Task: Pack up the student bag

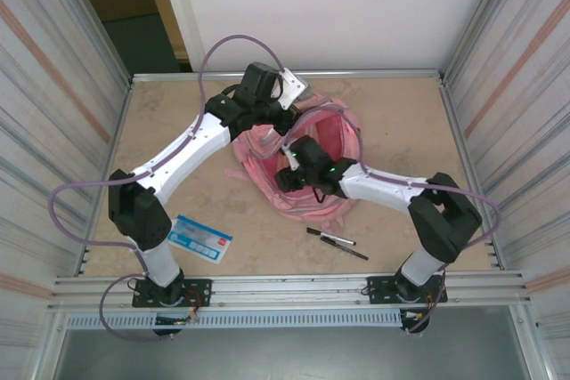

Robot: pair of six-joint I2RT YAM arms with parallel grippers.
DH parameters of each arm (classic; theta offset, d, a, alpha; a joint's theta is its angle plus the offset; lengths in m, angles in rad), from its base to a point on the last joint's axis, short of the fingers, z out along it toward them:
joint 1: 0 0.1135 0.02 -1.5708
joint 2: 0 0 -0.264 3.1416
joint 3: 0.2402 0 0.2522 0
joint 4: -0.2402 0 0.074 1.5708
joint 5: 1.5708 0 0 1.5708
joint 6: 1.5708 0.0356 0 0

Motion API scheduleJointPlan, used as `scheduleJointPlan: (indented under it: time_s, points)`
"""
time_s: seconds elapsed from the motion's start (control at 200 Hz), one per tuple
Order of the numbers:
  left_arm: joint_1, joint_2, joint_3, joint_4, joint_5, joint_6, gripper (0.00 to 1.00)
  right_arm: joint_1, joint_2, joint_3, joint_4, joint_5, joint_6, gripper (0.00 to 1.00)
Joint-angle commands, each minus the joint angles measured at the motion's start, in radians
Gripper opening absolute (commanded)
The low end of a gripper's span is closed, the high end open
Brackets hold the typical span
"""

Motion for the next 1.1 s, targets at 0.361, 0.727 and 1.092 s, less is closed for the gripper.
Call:
scheduleJointPlan:
  time_s: [0.361, 0.727, 1.092]
  points:
    - [0.016, -0.081, -0.01, 0.066, 0.069, 0.031, 0.0, -0.036, 0.178, 0.132, -0.115, 0.608, 0.104, 0.6]
    - [0.022, -0.075, -0.04, 0.091, 0.092, 0.035, 0.0, -0.216, 0.076, 0.135, -0.123, 0.327, 0.146, 0.59]
    - [0.022, -0.068, -0.044, 0.095, 0.111, 0.023, 0.0, -0.159, 0.025, 0.066, -0.085, -0.006, 0.116, 0.54]
